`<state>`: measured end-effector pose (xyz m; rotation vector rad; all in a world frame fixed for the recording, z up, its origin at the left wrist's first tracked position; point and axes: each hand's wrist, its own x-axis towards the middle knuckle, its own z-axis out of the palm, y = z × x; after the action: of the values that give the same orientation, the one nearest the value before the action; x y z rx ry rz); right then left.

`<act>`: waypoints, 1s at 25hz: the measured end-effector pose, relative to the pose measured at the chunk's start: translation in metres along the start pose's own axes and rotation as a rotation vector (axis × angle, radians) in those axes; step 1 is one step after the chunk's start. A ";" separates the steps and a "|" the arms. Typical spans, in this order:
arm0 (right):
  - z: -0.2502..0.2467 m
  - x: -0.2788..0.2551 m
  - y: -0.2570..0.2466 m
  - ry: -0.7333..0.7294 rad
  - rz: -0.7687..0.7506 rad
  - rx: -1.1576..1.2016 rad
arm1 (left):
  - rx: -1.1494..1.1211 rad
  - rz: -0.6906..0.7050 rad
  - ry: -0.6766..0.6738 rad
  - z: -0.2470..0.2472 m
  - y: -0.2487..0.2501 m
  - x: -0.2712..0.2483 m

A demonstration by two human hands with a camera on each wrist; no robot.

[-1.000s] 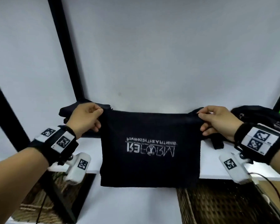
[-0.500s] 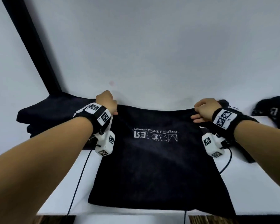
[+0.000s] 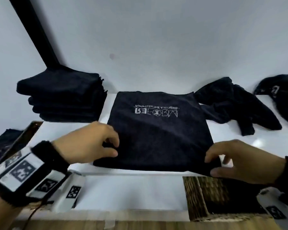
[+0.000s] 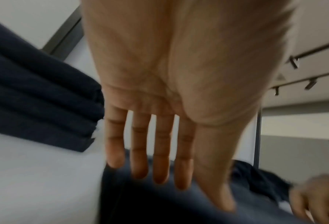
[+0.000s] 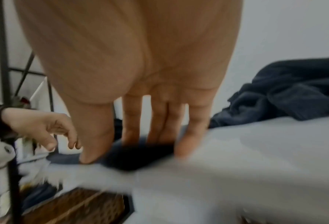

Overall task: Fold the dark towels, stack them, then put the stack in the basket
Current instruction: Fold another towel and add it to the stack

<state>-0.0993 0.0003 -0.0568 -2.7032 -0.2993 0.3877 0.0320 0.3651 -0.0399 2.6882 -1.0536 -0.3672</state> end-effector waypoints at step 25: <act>-0.202 -0.003 -0.025 0.962 -0.111 0.276 | -0.337 -0.055 1.016 -0.166 0.047 -0.037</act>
<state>-0.0433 -0.0480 0.1328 -2.2661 -0.0935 -0.8258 0.0275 0.3769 0.1362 2.1092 -0.5249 0.6914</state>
